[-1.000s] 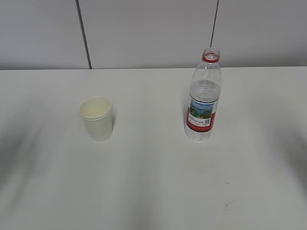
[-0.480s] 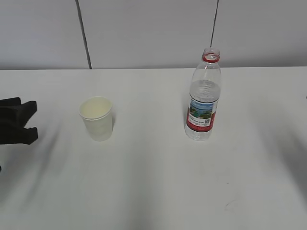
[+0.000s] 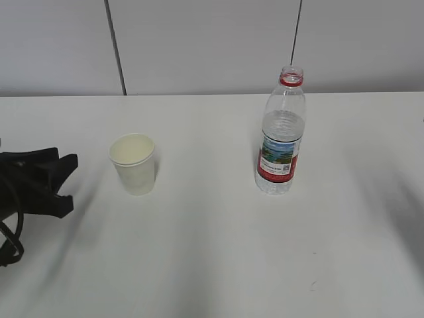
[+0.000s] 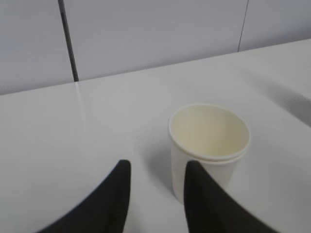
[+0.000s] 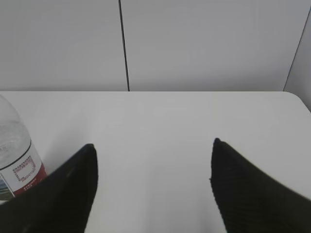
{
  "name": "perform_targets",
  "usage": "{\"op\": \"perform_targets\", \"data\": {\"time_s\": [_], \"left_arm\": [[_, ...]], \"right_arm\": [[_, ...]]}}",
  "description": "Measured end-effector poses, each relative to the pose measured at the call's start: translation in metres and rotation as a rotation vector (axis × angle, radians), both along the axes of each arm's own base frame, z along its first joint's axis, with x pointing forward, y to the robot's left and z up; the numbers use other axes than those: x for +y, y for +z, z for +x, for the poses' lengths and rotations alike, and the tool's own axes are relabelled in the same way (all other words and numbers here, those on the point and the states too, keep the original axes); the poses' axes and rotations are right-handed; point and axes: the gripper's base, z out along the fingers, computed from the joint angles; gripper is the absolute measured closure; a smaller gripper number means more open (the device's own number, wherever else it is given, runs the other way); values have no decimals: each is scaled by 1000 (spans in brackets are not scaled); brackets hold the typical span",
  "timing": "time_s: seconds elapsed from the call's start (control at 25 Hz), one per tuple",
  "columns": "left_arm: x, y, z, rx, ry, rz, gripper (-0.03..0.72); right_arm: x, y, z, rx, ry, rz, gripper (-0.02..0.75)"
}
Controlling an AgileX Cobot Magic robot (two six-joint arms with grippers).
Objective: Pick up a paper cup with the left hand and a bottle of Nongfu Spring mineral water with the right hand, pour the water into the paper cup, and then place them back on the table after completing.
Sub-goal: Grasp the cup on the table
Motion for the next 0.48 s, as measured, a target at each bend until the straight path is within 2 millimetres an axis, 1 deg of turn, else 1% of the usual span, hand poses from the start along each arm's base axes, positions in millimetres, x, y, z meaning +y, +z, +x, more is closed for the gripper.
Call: {"op": "perform_targets", "data": {"time_s": [0.12,0.2,0.28,0.44,0.48], "left_arm": [[0,-13,0,55,-5,7,438],[-2,-20,0,81,-23,14,409],[-4,-26,1,99,-45,20,337],[-6,-35,1,132,-69,26,90],[-6,-37,3,136,-72,26,54]], "right_arm": [[0,2,0,-19,1,0,203],[0,4,1,-41,2,0,203],[0,5,1,-57,3,3,203],[0,5,1,-57,3,3,203],[0,5,1,-59,3,3,203]]}}
